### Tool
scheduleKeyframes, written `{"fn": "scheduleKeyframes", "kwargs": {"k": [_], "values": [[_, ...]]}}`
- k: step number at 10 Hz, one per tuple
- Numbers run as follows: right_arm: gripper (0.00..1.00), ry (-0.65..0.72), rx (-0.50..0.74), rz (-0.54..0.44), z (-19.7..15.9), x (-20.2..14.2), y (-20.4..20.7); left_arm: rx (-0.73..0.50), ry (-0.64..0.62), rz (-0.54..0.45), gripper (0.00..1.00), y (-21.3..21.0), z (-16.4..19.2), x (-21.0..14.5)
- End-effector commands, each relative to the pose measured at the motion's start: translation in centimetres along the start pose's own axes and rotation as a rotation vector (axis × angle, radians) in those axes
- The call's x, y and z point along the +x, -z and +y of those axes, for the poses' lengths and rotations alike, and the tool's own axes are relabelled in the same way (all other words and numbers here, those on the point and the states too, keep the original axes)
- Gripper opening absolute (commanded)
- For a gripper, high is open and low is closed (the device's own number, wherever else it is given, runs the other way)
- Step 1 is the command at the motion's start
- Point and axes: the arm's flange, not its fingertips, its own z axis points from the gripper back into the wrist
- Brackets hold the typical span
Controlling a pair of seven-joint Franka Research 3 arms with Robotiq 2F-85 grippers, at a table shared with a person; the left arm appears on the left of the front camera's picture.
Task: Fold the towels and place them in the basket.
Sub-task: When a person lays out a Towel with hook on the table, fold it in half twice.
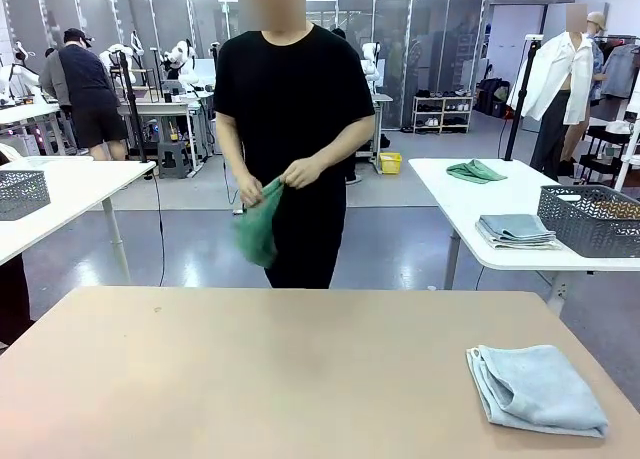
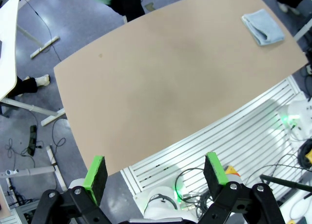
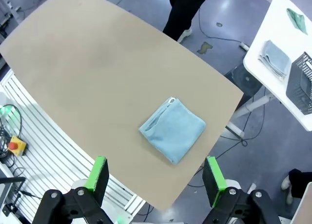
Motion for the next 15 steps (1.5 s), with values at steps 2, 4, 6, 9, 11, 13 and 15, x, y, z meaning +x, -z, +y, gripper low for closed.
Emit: {"fn": "scheduleKeyframes", "kwargs": {"k": [2,4,6,9,11,13,15], "values": [[0.97,0.032,0.014,-0.002,-1.26,0.33,0.54,0.001,0.013,-0.014,1.0,-0.65,-0.5,-0.4],[0.97,0.032,0.014,-0.002,-1.26,0.33,0.54,0.001,0.013,-0.014,1.0,-0.65,-0.5,-0.4],[0.97,0.032,0.014,-0.002,-1.26,0.33,0.54,0.001,0.013,-0.014,1.0,-0.65,-0.5,-0.4],[0.97,0.032,0.014,-0.002,-1.26,0.33,0.54,0.001,0.013,-0.014,1.0,-0.65,-0.5,-0.4],[0.97,0.032,0.014,-0.002,-1.26,0.33,0.54,0.001,0.013,-0.014,1.0,-0.65,-0.5,-0.4],[0.97,0.032,0.014,-0.002,-1.26,0.33,0.54,0.001,0.013,-0.014,1.0,-0.65,-0.5,-0.4],[0.97,0.032,0.014,-0.002,-1.26,0.33,0.54,0.001,0.013,-0.014,1.0,-0.65,-0.5,-0.4]]}}
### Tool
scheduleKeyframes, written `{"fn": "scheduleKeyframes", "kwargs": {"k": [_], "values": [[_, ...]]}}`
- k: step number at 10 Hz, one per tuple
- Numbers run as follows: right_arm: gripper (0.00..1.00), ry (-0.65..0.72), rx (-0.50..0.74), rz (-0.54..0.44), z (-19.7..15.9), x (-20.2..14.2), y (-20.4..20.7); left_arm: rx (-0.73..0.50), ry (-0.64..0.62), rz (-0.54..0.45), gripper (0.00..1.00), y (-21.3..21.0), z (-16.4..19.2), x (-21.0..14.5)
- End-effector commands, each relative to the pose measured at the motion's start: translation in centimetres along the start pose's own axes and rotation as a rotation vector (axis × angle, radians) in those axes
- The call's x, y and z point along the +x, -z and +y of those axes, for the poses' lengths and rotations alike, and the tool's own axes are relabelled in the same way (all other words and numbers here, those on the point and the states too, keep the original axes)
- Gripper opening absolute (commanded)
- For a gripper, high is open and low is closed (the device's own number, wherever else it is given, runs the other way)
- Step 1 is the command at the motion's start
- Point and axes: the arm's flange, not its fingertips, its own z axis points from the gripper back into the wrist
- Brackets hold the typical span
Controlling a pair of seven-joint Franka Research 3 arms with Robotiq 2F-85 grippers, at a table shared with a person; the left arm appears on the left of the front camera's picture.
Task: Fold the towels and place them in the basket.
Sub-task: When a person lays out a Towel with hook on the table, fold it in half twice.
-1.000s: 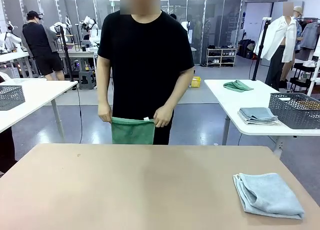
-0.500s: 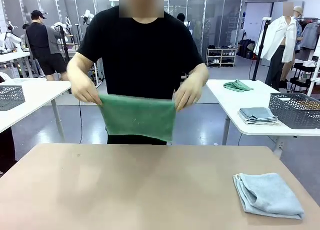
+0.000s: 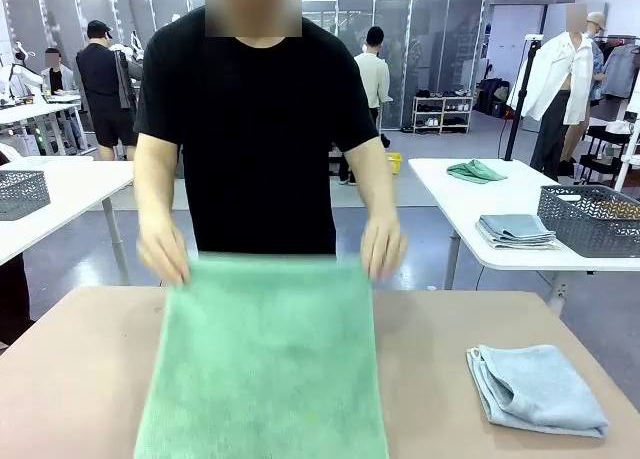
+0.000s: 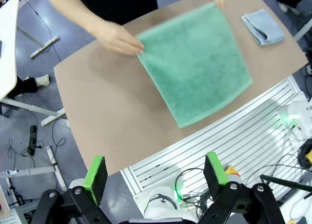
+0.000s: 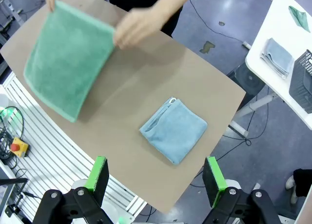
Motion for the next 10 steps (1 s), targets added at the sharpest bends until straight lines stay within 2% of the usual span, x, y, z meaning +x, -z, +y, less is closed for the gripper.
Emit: {"fn": "scheduleKeyframes", "kwargs": {"k": [1,10], "values": [[0.97,0.013,-0.004,-0.004,0.01,0.35,-0.11,0.001,0.013,-0.014,1.0,-0.65,-0.5,-0.4],[0.97,0.013,-0.004,-0.004,0.01,0.35,-0.11,0.001,0.013,-0.014,1.0,-0.65,-0.5,-0.4]]}}
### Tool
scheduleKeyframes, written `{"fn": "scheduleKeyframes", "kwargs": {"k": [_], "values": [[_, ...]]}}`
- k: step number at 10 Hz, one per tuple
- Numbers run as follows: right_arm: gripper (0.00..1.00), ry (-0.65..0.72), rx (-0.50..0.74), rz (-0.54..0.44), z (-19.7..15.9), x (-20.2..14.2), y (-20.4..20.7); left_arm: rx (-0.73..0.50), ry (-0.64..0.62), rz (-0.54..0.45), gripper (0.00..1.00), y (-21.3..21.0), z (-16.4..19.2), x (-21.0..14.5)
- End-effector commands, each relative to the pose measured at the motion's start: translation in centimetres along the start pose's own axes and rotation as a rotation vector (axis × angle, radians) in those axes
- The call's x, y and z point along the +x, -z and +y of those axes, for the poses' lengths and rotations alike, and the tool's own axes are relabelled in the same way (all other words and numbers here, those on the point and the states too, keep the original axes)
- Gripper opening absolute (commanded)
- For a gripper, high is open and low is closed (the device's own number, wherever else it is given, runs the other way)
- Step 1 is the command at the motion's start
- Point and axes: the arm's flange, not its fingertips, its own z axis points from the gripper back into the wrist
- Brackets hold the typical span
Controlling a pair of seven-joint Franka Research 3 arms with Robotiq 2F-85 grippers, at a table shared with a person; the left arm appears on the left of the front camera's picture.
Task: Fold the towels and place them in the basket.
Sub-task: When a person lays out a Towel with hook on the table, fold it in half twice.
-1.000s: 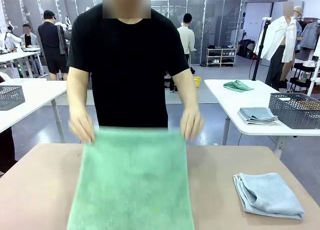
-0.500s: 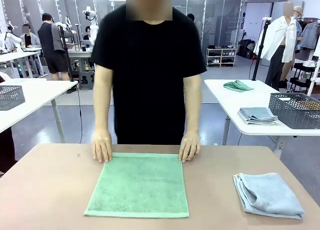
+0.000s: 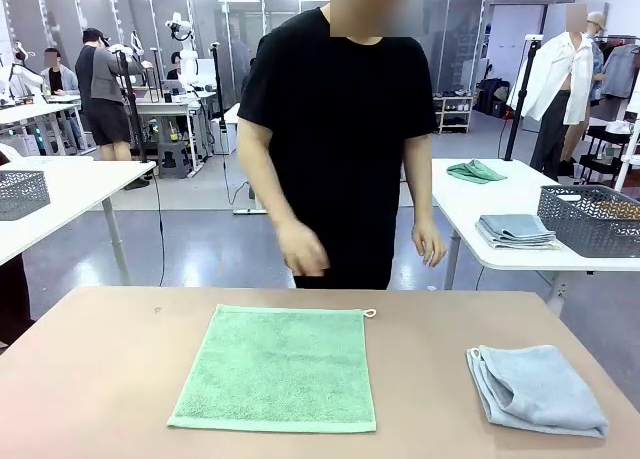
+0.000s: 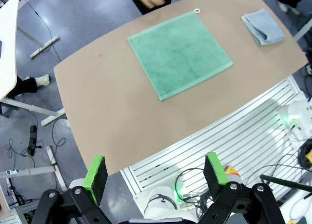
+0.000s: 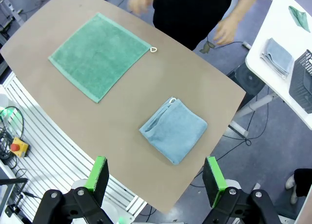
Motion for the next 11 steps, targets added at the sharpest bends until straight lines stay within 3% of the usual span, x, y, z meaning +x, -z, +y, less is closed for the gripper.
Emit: {"fn": "scheduleKeyframes", "kwargs": {"k": [1,5,7,9,11], "values": [[0.97,0.013,-0.004,-0.004,0.0,0.4,-0.1,0.001,0.013,-0.014,1.0,-0.7,-0.5,-0.4],[0.97,0.0,0.0,0.0,0.0,0.0,0.0,0.0,0.0,0.0,1.0,0.0,0.0,0.0],[0.97,-0.272,0.099,0.013,4.9,1.4,4.3,0.042,0.261,0.022,1.0,3.0,-1.7,-1.2],[0.97,-0.511,0.18,0.014,10.0,2.4,9.3,0.018,0.408,0.029,1.0,7.0,-1.2,-3.5],[0.97,-0.675,0.176,0.109,14.3,2.7,16.3,-0.061,0.535,-0.008,1.0,12.7,-1.6,-5.2]]}}
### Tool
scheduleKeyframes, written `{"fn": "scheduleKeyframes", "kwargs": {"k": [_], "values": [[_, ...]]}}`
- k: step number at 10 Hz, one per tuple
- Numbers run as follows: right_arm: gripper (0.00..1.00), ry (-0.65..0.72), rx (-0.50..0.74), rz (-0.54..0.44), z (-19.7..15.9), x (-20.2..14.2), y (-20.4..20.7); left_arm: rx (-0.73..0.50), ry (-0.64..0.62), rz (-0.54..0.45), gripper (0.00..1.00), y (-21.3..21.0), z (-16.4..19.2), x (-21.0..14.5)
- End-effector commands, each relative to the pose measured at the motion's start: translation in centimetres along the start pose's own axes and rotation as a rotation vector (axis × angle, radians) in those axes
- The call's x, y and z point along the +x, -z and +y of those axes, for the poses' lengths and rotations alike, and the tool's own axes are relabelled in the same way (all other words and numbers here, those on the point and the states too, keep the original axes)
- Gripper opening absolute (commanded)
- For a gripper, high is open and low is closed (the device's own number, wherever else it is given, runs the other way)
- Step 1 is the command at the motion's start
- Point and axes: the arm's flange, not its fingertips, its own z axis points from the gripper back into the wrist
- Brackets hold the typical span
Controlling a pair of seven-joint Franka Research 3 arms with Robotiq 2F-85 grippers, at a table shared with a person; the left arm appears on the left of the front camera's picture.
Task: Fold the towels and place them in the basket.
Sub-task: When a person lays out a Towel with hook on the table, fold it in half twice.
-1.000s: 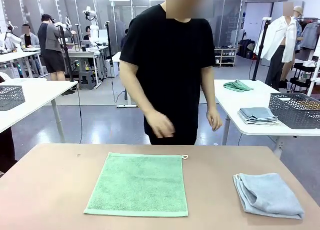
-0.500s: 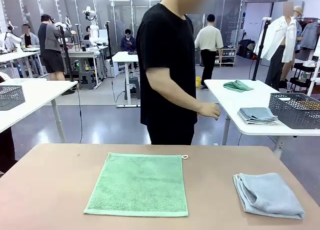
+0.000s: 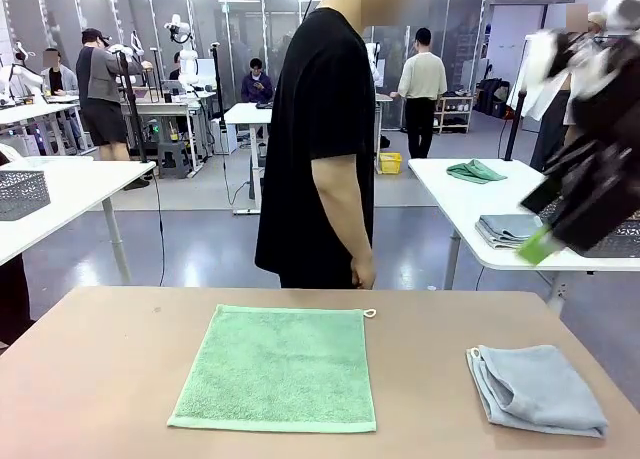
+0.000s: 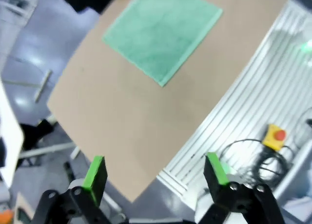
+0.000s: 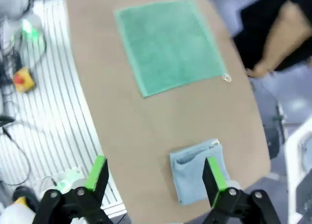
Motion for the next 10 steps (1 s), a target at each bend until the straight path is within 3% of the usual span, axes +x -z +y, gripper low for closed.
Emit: {"fn": "scheduleKeyframes", "kwargs": {"k": [1,2,4,7,9,10], "values": [[0.97,-0.117,-0.014,0.052,-0.2,1.2,6.1,-0.009,0.086,-0.083,1.0,4.5,-0.7,-1.7],[0.97,-0.129,0.02,0.1,0.5,1.7,9.2,-0.027,0.1,-0.105,1.0,7.0,-0.9,-1.7],[0.97,-0.146,0.082,0.145,2.4,1.4,14.5,-0.058,0.164,-0.048,1.0,12.5,-1.7,-2.1],[0.97,-0.135,0.136,0.174,4.5,-0.1,18.5,-0.107,0.165,-0.011,1.0,16.9,-2.2,-3.3],[0.97,-0.092,0.11,0.184,4.1,-0.6,18.4,-0.12,0.134,-0.022,1.0,17.6,-2.0,-3.2],[0.97,-0.142,0.152,0.195,2.3,2.5,17.5,-0.123,0.135,0.014,1.0,13.5,-0.7,0.7]]}}
